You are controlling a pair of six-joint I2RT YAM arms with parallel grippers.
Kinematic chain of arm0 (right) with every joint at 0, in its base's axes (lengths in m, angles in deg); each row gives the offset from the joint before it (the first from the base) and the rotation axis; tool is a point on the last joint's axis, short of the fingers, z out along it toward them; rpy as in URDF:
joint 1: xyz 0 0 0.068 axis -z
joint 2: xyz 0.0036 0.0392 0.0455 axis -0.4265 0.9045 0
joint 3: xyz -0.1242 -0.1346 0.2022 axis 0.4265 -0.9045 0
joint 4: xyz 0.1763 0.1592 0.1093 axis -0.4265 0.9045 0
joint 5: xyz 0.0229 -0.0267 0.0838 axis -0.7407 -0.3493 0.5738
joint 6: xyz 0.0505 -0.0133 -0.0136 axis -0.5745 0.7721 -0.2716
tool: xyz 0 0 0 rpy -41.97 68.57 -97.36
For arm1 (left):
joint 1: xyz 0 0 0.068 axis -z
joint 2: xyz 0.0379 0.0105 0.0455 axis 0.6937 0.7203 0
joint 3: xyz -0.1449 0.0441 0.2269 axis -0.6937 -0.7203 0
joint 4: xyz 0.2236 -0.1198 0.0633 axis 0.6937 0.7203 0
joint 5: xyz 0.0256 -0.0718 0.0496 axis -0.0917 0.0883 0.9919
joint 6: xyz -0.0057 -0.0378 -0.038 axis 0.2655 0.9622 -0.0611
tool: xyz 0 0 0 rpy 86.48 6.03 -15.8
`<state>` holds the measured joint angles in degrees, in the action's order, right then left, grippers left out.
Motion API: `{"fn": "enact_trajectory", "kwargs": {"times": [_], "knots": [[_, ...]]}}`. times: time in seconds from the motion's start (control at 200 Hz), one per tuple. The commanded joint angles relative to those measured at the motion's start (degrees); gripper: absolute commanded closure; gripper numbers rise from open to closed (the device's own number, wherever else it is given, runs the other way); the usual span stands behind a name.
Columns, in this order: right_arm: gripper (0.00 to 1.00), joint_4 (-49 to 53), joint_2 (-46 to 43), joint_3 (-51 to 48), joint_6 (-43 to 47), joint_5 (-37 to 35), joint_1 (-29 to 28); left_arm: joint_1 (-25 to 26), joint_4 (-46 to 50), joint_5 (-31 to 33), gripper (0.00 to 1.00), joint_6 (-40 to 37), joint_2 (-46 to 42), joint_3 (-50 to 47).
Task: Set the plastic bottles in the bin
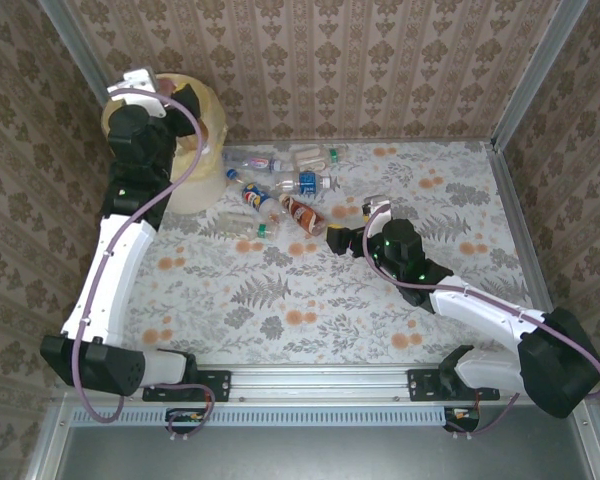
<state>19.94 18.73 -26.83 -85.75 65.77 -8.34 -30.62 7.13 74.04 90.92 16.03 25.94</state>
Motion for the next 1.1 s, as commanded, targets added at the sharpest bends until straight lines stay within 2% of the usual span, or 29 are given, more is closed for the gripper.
{"fn": "enact_trajectory", "kwargs": {"times": [0.0, 0.28, 0.425, 0.695, 0.955, 1.095], "knots": [[0.00, 1.5, -1.5, 0.9, 1.3, -2.2, 0.4, -1.9, -7.2, 5.8, 0.44, -3.4, 1.9, 2.4], [0.00, 1.7, -2.0, 0.5, 1.5, -3.0, 0.4, -4.8, -6.9, 10.5, 0.43, -11.3, 12.0, 12.3], [0.00, 2.4, -2.5, 0.3, 1.2, -3.0, 0.4, -8.5, -1.5, 8.4, 0.43, -9.1, 18.3, 18.9], [0.00, 3.1, -4.6, -1.6, 1.1, -4.6, 0.4, -12.3, 11.2, 5.7, 0.43, -5.2, 28.3, 29.0], [0.00, 3.2, -4.4, -1.6, 1.3, -4.9, 0.5, -16.2, 18.9, -0.3, 0.41, 0.1, 33.8, 31.1], [0.00, 3.4, -3.8, -0.9, 1.3, -4.9, 0.6, -18.3, 23.3, -8.7, 0.35, 2.1, 38.4, 35.8]]}}
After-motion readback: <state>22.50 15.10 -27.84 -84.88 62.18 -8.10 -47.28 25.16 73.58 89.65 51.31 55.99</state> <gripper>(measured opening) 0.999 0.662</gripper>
